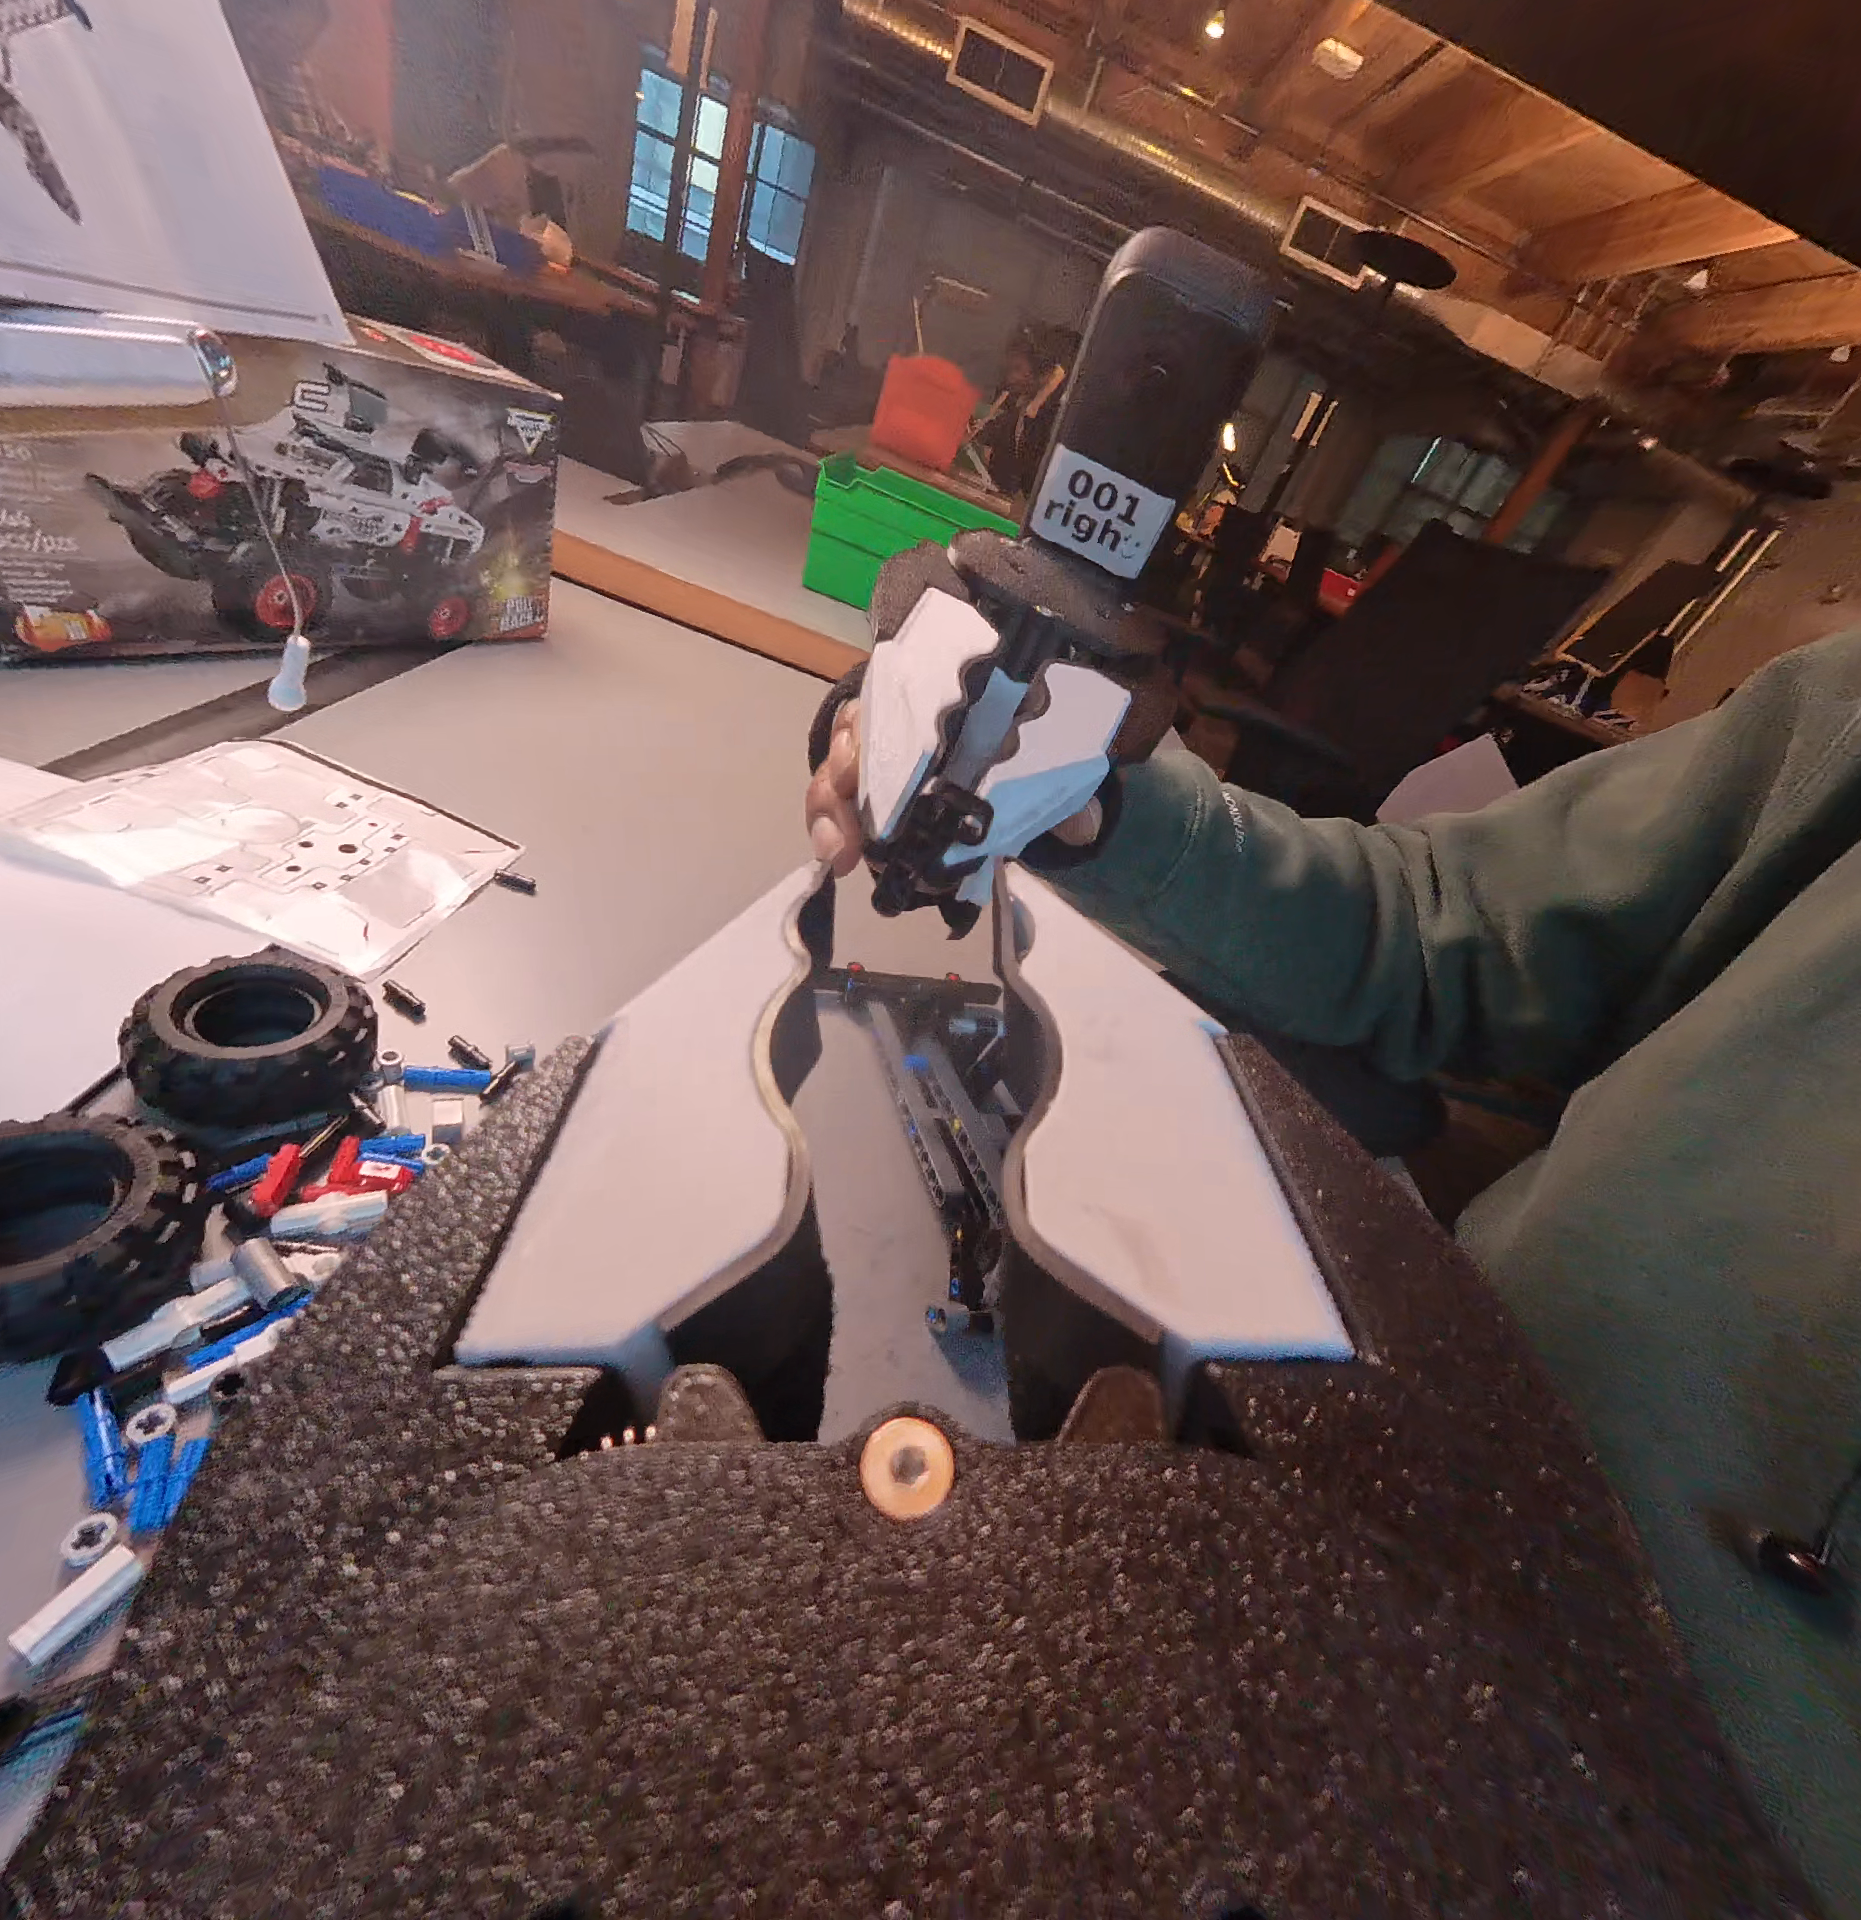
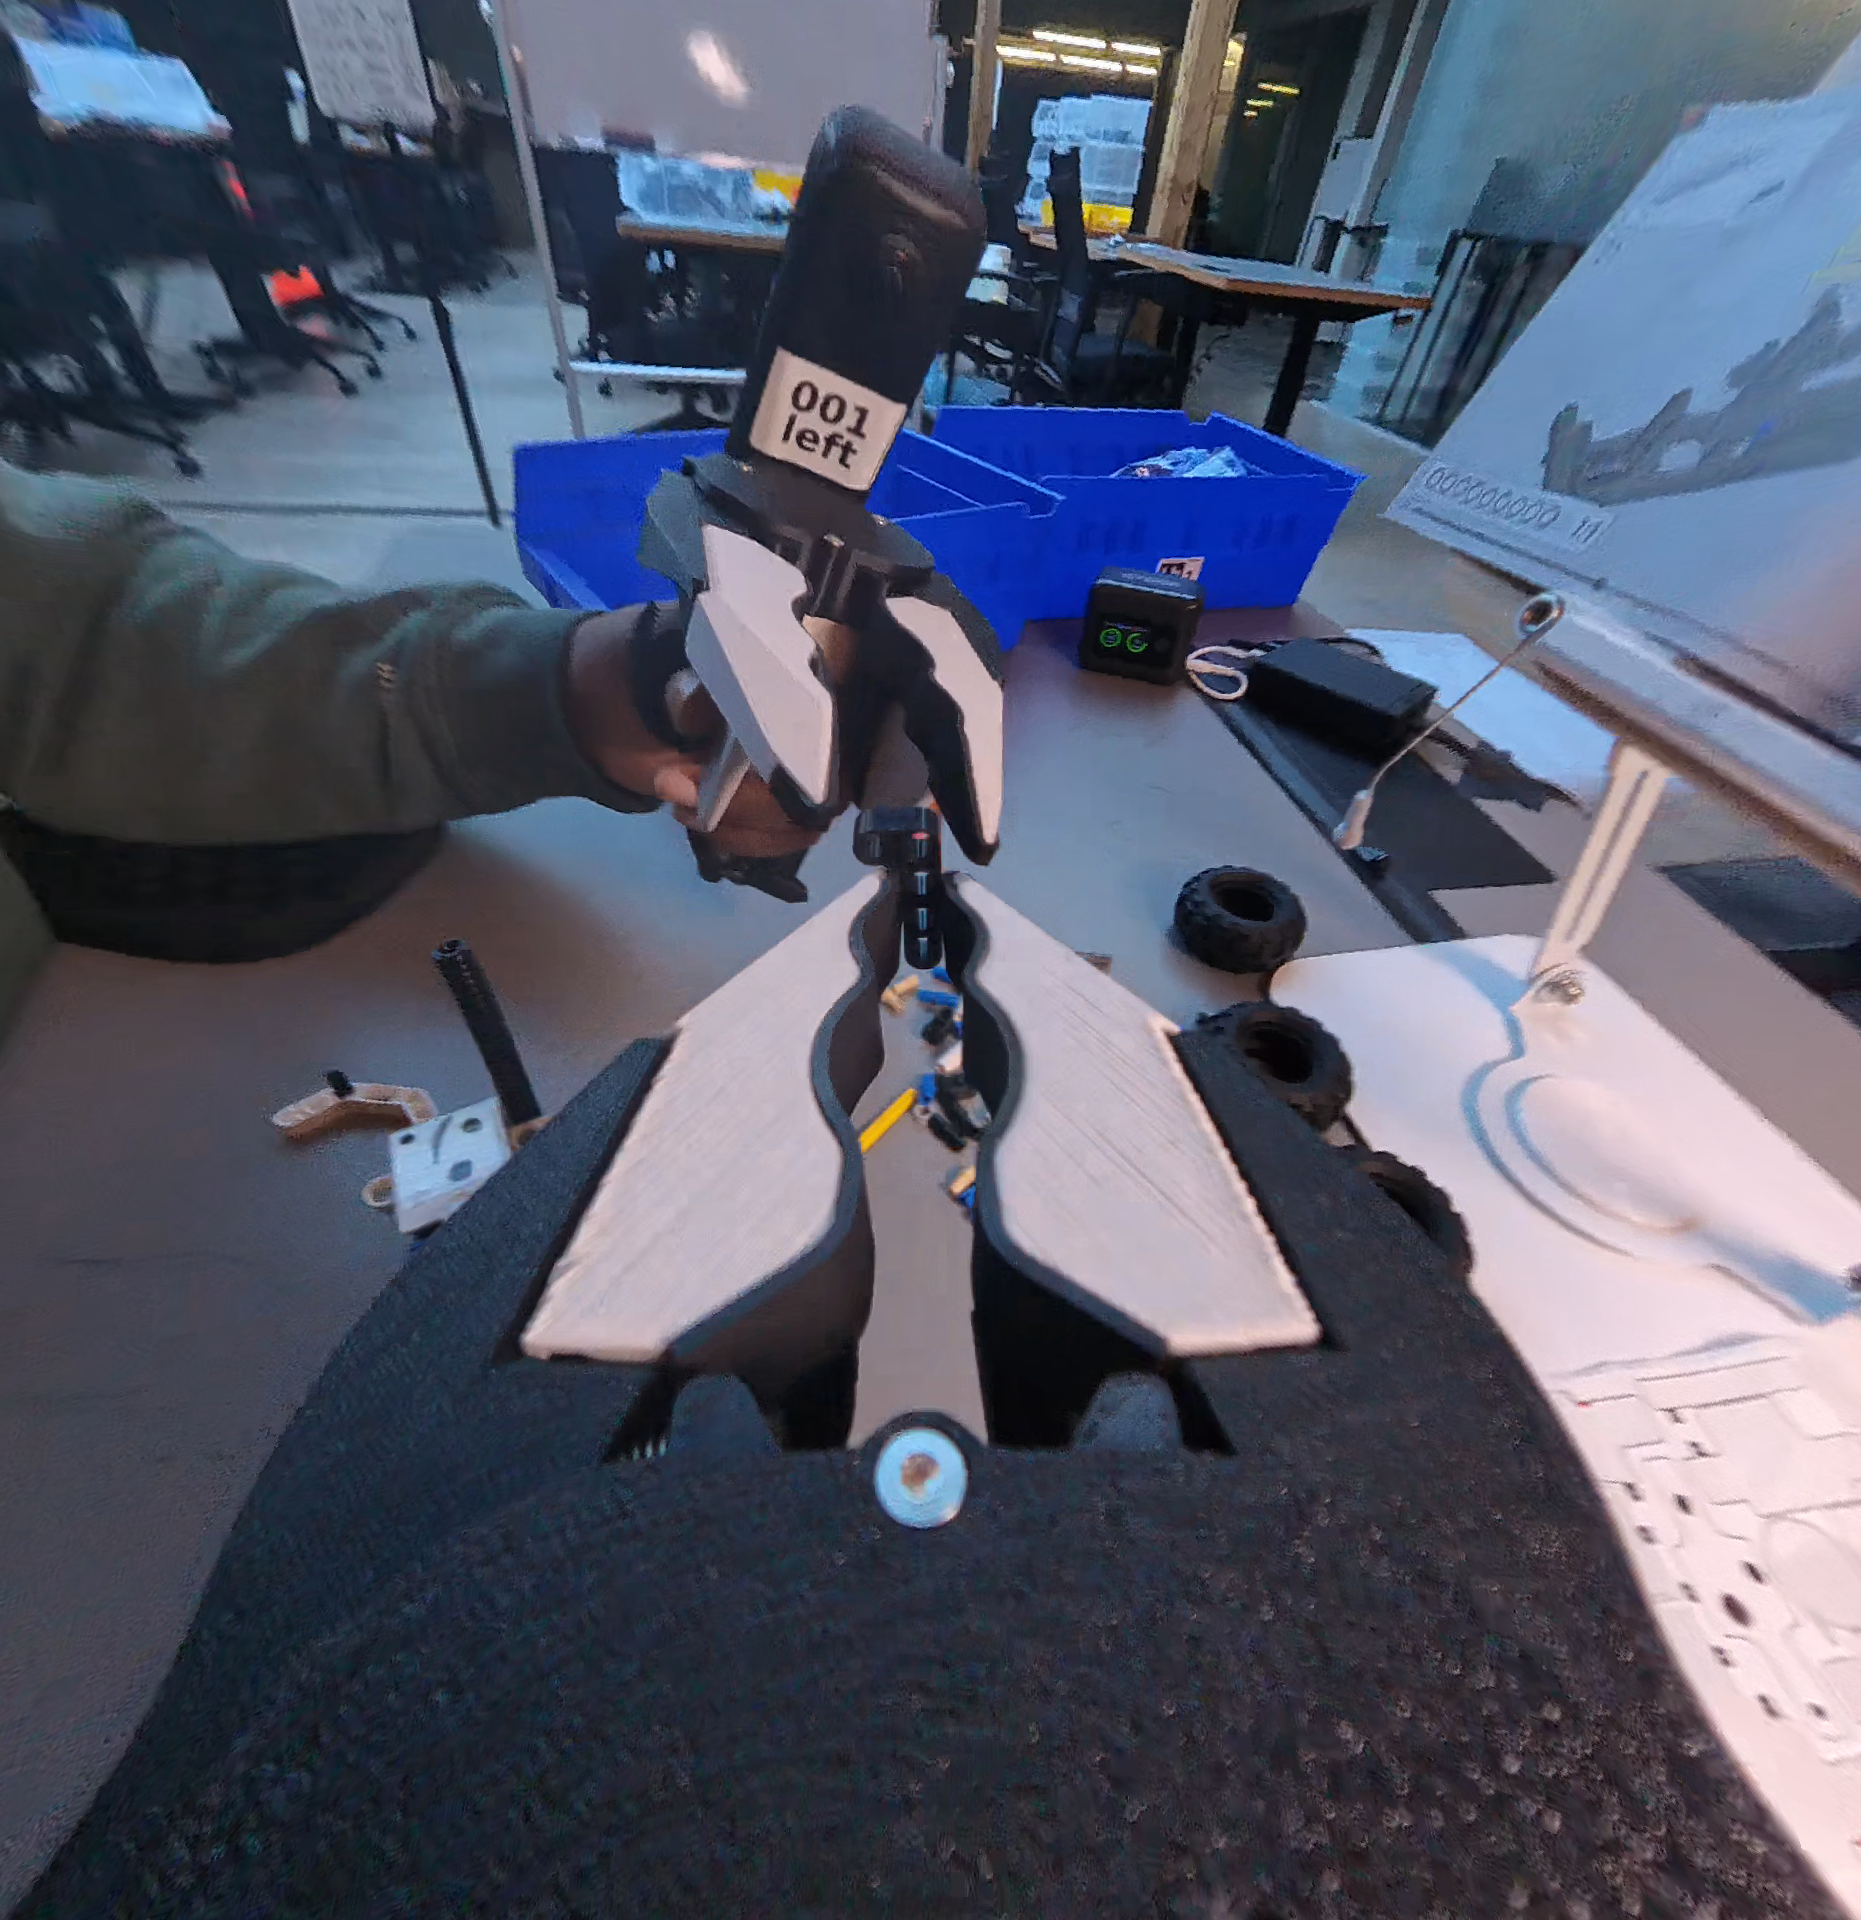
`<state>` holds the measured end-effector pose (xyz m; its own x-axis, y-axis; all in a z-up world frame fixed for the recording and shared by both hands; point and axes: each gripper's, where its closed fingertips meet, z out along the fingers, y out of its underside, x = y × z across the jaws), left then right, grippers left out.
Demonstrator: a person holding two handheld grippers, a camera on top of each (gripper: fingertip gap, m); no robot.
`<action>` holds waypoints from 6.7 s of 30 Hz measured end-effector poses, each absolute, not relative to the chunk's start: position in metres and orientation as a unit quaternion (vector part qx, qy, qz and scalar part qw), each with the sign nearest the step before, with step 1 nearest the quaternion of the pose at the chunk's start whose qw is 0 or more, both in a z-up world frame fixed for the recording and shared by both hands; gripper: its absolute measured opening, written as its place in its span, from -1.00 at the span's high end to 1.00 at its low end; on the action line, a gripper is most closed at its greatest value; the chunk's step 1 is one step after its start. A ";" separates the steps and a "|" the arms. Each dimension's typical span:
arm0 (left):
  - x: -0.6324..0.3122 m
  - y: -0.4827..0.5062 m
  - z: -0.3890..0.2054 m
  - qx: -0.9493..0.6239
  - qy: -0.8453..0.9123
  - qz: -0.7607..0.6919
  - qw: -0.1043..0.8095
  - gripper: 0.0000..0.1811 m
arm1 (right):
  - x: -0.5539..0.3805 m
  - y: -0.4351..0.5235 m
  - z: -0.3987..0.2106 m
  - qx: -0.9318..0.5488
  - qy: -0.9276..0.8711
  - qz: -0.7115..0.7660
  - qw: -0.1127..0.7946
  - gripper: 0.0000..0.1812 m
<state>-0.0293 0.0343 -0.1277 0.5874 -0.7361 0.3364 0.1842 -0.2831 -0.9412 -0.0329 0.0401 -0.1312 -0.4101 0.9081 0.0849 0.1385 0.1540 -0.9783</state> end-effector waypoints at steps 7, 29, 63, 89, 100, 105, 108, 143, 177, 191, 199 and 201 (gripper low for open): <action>-0.021 0.027 -0.121 -0.681 0.241 -0.373 0.582 0.73 | -0.038 0.027 -0.130 -0.347 -0.707 0.427 0.444 0.94; -0.290 -0.165 -0.115 -0.899 -0.020 0.137 0.416 0.83 | -0.017 0.065 -0.095 -0.398 -0.660 0.427 0.473 0.56; -0.026 -0.116 -0.226 -0.897 0.235 -0.165 0.335 0.69 | -0.012 0.055 -0.109 -0.392 -0.688 0.418 0.444 0.65; -0.057 -0.058 -0.071 -0.621 0.111 -0.442 0.638 0.93 | -0.012 0.011 -0.077 -0.356 -0.627 0.585 0.371 0.67; -0.010 -0.020 -0.074 -0.544 0.145 -0.549 0.618 0.93 | -0.029 -0.024 -0.087 -0.374 -0.592 0.662 0.268 0.77; -0.019 -0.019 -0.077 -0.534 0.132 -0.523 0.651 0.93 | -0.030 -0.033 -0.097 -0.404 -0.578 0.689 0.166 0.75; -0.021 -0.017 -0.078 -0.535 0.136 -0.494 0.672 0.93 | -0.029 -0.043 -0.099 -0.407 -0.564 0.711 0.107 0.76; -0.080 0.019 -0.171 -0.785 0.213 0.037 0.580 0.93 | -0.048 0.036 -0.127 -0.473 -0.622 0.476 0.403 0.65; -0.014 -0.036 -0.080 -0.536 0.135 -0.601 0.577 0.87 | -0.025 -0.035 -0.077 -0.272 -0.585 0.650 0.402 0.96; -0.083 -0.042 -0.068 -0.544 0.081 -0.511 0.661 0.93 | -0.002 0.028 -0.048 -0.319 -0.532 0.663 0.420 0.97; -0.085 -0.031 -0.073 -0.570 0.073 -0.480 0.663 0.93 | -0.067 0.095 -0.203 -0.491 -0.728 0.323 0.353 0.96; -0.087 -0.030 -0.075 -0.572 0.069 -0.477 0.664 0.93 | -0.069 0.100 -0.234 -0.494 -0.762 0.269 0.320 0.89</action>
